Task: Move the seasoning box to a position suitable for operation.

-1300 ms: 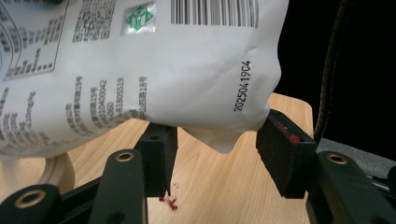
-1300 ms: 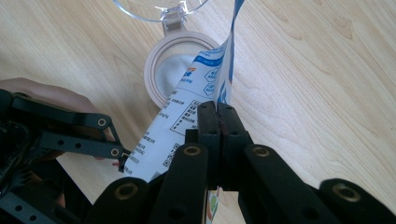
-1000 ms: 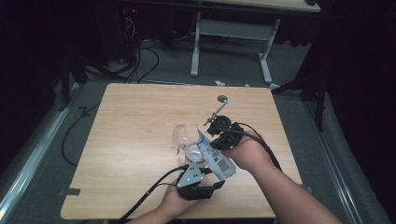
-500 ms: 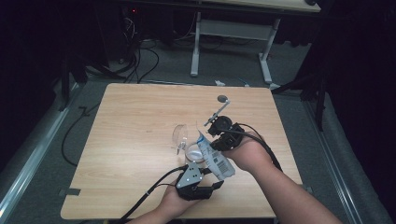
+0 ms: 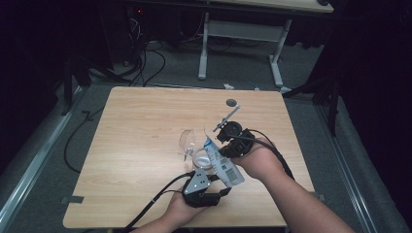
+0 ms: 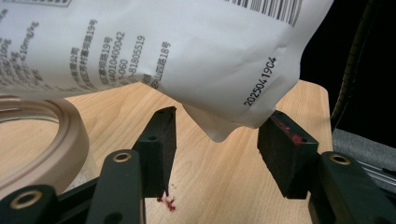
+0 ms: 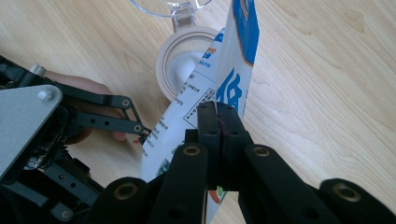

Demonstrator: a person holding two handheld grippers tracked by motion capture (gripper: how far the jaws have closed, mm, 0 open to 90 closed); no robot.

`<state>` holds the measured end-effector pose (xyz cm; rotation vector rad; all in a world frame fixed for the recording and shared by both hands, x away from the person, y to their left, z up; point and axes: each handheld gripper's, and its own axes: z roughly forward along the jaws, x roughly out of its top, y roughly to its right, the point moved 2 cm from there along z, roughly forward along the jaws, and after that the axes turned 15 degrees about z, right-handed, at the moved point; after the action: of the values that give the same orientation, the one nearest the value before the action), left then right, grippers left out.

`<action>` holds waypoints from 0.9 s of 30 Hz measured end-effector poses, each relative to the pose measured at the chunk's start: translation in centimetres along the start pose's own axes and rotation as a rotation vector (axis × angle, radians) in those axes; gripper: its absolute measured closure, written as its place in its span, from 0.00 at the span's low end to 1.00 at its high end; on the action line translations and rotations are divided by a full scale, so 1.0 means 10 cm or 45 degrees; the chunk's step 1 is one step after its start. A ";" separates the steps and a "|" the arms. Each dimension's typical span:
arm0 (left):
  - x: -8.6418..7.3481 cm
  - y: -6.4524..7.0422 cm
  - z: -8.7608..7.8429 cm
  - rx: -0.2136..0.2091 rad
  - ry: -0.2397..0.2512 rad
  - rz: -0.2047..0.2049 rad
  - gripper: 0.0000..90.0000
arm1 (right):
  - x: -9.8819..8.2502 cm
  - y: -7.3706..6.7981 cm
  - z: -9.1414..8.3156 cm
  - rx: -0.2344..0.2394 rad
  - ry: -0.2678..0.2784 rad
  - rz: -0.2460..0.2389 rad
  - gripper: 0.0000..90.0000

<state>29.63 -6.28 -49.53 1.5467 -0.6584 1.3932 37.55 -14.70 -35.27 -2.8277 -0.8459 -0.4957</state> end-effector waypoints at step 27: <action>-0.08 -0.02 0.01 0.006 -0.029 -0.023 0.53 | -0.09 0.03 -0.02 0.001 0.005 0.011 1.00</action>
<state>29.63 -6.43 -50.36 1.5702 -0.6535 1.3661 36.95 -15.41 -35.44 -2.8273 -0.8331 -0.4993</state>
